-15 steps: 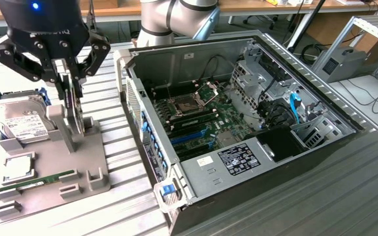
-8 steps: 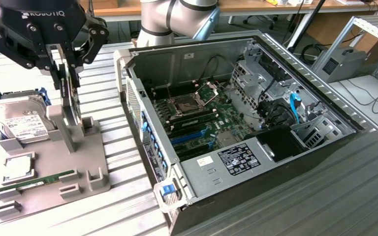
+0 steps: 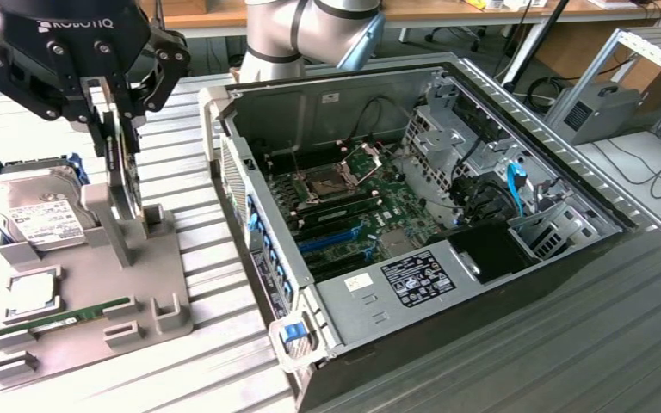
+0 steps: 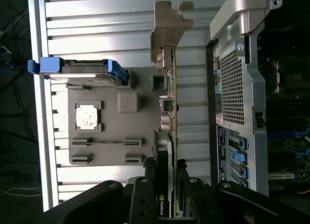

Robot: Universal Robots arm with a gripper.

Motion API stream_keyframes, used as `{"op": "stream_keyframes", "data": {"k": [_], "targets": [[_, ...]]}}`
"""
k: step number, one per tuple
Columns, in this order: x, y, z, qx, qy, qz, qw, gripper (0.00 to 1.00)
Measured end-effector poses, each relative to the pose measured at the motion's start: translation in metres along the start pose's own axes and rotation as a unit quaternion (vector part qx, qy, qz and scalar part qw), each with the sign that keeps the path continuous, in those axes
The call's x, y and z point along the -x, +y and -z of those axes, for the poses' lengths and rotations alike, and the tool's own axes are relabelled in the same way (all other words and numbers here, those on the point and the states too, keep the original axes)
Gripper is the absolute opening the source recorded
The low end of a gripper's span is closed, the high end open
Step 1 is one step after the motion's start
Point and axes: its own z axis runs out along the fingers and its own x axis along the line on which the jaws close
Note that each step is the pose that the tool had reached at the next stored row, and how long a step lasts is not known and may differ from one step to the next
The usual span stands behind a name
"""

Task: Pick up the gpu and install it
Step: 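Pick up the gpu and move the gpu toward the slot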

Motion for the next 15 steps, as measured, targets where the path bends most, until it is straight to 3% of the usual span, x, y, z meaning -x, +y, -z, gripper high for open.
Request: {"op": "stream_keyframes", "data": {"k": [15], "targets": [[0.014,0.0009,0.0002,-0.0001,0.0004,0.011,0.9999,0.27]]}}
